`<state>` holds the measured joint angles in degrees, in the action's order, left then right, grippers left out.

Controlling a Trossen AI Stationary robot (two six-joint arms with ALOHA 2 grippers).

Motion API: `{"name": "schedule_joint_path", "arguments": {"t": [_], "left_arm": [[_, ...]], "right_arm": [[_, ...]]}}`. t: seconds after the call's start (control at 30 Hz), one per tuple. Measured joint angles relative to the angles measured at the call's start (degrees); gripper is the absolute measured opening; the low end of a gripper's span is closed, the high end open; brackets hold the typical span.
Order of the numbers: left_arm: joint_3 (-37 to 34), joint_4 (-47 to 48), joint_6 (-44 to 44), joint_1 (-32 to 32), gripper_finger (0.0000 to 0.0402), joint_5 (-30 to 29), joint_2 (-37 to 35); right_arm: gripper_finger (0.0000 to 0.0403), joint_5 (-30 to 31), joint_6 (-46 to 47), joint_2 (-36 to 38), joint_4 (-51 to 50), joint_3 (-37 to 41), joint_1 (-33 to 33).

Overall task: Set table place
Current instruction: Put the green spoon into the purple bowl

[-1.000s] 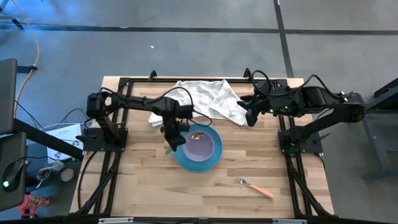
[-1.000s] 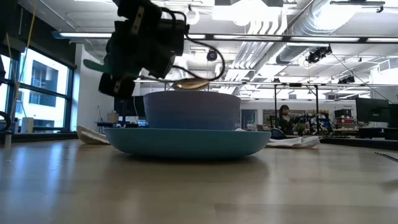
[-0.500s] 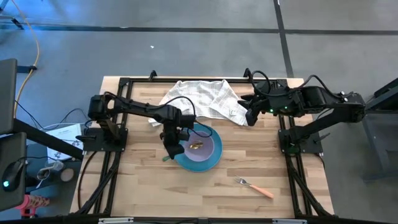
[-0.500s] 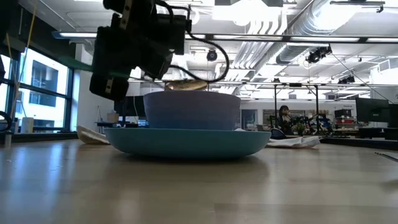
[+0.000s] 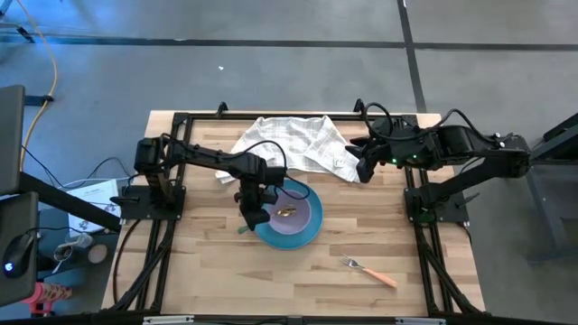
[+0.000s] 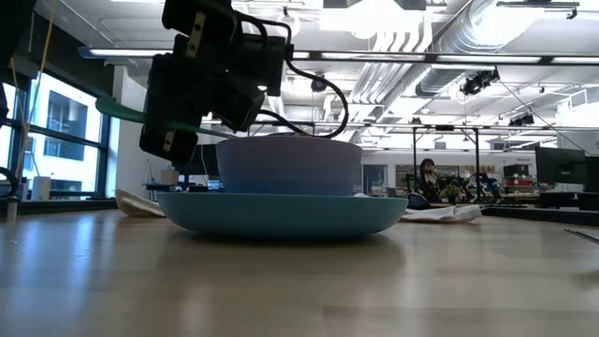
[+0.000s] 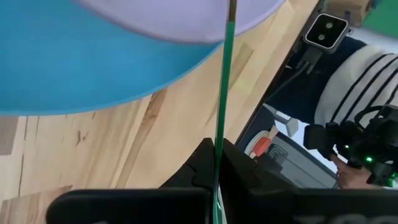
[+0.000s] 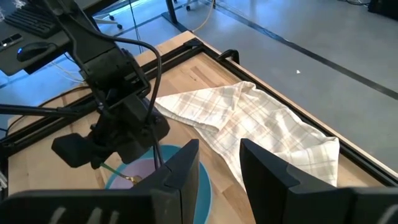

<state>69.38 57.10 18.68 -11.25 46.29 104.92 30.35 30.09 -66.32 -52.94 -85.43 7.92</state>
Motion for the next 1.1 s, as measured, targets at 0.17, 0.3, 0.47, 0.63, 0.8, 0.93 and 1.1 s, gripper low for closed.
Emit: {"name": "schedule_joint_path", "arguments": {"t": [0.17, 0.3, 0.47, 0.63, 0.8, 0.93, 1.1], "left_arm": [[0.0, -0.2, 0.0, 0.0, 0.0, 0.4, 0.0], [0.0, -0.9, 0.6, 0.0, 0.0, 0.4, 0.0], [0.0, -2.0, 1.0, 0.0, 0.0012, 0.0, 0.0], [0.0, -2.5, 1.1, 0.0, 0.003, -0.9, 0.0], [1.9, -2.5, 1.0, 0.0, 0.0046, -2.3, 0.0], [6.8, -1.4, -1.0, 0.0, 0.0067, -5.5, 0.0], [15.4, 5.2, -4.7, 0.0, 0.0105, -14.1, 0.0]], "right_arm": [[0.0107, 0.0, -0.1, 0.0, -0.1, 0.0, 0.0], [0.0107, 0.0, -0.1, 0.0, -0.2, 0.0, 0.0], [0.0107, 0.0, -0.1, 0.0, -0.2, 0.0, 0.0], [0.0107, 0.0, -0.1, 0.0, -0.2, 0.0, 0.0], [0.0107, 0.0, -0.1, 0.0, -0.2, 0.0, 0.0], [0.0107, 0.0, 0.0, 0.0, -0.1, 0.0, 0.0], [0.0107, 0.0, 0.0, 0.0, -0.2, 0.0, 0.0]]}}
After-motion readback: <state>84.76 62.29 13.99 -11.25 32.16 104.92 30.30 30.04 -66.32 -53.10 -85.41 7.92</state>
